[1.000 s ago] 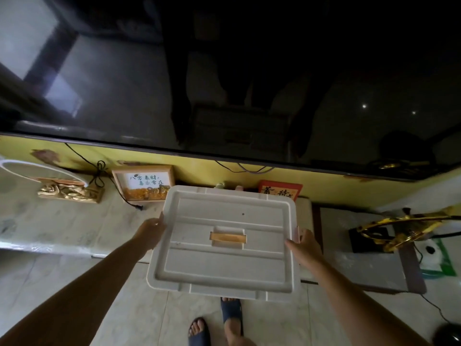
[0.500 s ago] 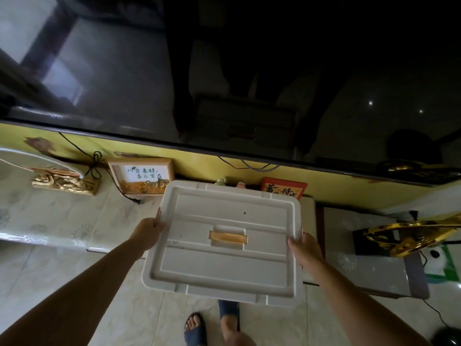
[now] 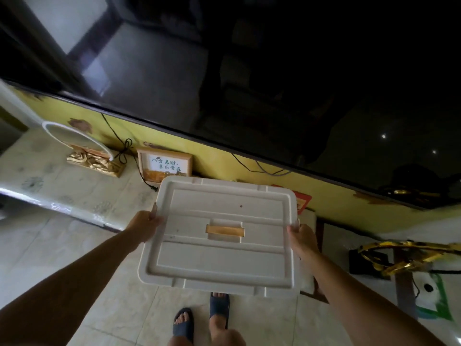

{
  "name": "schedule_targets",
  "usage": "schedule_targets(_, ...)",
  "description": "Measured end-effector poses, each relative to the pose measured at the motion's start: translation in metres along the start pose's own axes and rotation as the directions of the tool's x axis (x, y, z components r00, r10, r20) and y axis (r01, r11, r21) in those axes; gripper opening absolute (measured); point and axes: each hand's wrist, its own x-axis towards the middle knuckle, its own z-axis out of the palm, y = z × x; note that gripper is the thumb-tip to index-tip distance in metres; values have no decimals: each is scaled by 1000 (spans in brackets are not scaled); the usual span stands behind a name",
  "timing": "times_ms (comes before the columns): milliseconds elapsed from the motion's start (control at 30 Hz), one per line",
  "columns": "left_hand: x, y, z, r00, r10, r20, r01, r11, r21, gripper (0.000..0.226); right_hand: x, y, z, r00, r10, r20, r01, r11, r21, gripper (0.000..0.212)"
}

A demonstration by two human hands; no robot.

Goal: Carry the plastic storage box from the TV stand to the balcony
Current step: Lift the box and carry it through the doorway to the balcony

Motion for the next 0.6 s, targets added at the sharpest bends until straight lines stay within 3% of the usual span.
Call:
schedule_targets(233,-61,-56,-83,997,-78,-22,74,985,-159,17,-59,-71,24,989,-133,68,138,988,-70,38)
schedule_targets(367,-91,-100,-133,986,-129,-107,102,968,-229,16,-98,-118,57,956,-269,115,280,955,-92,22)
schedule_targets(500,-117,-148,-184,960,-212,-185,156,948,-277,21,-140,-163,100,947,-289,138,316,915,-251,46)
schedule_targets(600,-137,-188,-221,938,-261,-227,175,925,-336,23,-174,-199,141,929,-320,184,357,906,-228,49)
